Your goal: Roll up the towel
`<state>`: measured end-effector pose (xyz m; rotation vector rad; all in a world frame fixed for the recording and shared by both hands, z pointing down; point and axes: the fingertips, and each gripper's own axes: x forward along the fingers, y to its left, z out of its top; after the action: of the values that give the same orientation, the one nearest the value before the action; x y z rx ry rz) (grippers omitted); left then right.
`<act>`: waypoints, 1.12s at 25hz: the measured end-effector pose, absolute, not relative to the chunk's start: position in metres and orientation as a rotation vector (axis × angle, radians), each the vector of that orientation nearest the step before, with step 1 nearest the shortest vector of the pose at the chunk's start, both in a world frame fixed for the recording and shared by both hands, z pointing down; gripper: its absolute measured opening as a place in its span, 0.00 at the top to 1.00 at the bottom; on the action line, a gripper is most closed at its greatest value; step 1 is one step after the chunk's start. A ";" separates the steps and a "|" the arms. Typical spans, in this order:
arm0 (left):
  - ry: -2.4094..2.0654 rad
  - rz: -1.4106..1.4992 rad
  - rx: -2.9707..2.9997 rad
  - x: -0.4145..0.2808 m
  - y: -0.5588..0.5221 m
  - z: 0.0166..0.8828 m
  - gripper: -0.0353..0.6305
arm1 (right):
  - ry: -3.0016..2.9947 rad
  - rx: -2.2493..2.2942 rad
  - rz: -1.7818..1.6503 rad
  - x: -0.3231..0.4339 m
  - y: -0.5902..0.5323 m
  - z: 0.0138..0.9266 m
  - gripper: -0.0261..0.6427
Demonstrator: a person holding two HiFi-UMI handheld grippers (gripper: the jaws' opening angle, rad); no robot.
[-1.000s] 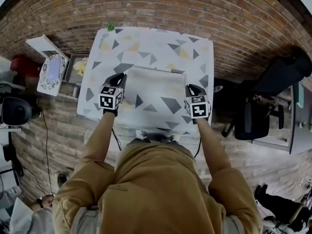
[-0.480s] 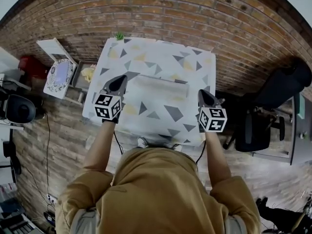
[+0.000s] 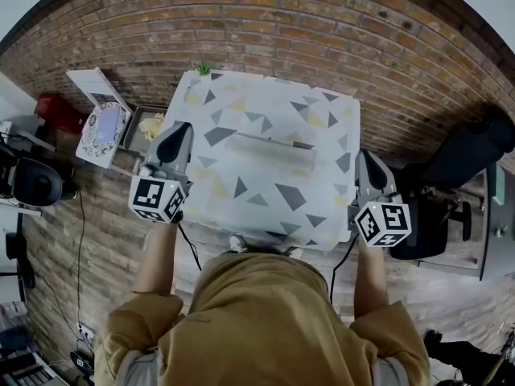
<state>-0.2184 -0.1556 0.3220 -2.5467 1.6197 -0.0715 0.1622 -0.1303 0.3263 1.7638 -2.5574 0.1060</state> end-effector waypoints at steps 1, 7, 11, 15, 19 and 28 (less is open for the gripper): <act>1.620 -0.052 -2.527 -0.221 -0.152 0.313 0.85 | -2.568 1.773 0.075 0.163 -0.128 0.316 0.96; 1.659 0.019 -2.434 -0.237 -0.127 0.275 0.85 | -2.579 1.807 -0.026 0.170 -0.108 0.278 0.96; 1.684 0.030 -2.378 -0.242 -0.109 0.263 0.85 | -2.545 1.842 -0.083 0.178 -0.095 0.272 0.96; 1.699 0.015 -2.331 -0.243 -0.095 0.260 0.85 | -2.483 1.869 -0.135 0.187 -0.087 0.271 0.96; 1.735 0.011 -2.320 -0.248 -0.088 0.265 0.85 | -2.458 1.859 -0.144 0.190 -0.086 0.278 0.96; 1.756 -0.034 -2.370 -0.237 -0.088 0.283 0.85 | -2.500 1.809 -0.106 0.172 -0.094 0.288 0.96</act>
<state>-0.2372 -0.0877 0.2829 -2.3700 1.7562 -0.0338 0.1719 -0.0939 0.2877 1.8095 -2.5000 -0.1059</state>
